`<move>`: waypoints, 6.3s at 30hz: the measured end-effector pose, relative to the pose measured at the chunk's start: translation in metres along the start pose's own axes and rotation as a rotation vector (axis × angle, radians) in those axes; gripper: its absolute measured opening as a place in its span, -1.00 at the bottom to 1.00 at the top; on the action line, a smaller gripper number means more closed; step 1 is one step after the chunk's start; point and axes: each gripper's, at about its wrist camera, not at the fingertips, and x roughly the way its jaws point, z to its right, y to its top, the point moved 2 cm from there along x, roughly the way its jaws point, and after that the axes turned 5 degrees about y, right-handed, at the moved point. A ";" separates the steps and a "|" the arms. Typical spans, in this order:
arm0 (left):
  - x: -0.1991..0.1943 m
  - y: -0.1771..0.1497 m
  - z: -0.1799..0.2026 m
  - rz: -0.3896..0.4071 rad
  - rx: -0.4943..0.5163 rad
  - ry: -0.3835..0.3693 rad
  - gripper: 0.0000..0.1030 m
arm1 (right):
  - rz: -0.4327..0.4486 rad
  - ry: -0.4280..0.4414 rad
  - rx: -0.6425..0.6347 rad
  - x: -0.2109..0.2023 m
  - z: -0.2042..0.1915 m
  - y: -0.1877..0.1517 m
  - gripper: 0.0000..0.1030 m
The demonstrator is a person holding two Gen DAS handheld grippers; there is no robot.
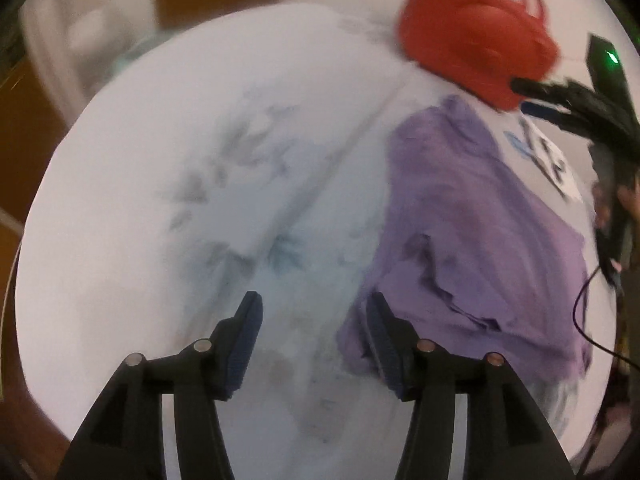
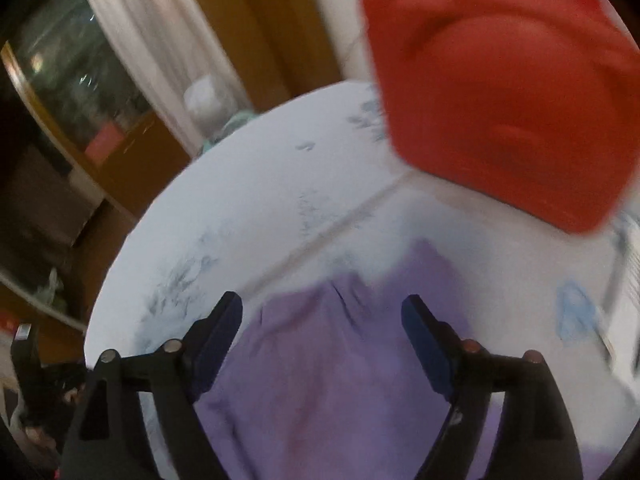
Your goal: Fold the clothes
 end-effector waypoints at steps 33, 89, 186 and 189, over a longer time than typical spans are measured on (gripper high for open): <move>0.050 0.015 0.093 -0.034 0.595 -0.102 0.04 | -0.003 -0.179 0.185 -0.060 -0.068 -0.213 -0.49; 0.061 0.016 0.090 -0.103 0.514 -0.143 -0.74 | 0.061 -0.164 0.431 0.003 0.013 -0.151 -0.92; 0.019 0.086 0.180 0.103 0.696 -0.092 -0.84 | 0.136 -0.367 0.587 -0.221 0.189 -0.261 -0.83; 0.027 0.078 0.176 0.082 0.666 -0.086 -0.84 | 0.124 -0.351 0.625 -0.214 0.200 -0.256 -0.82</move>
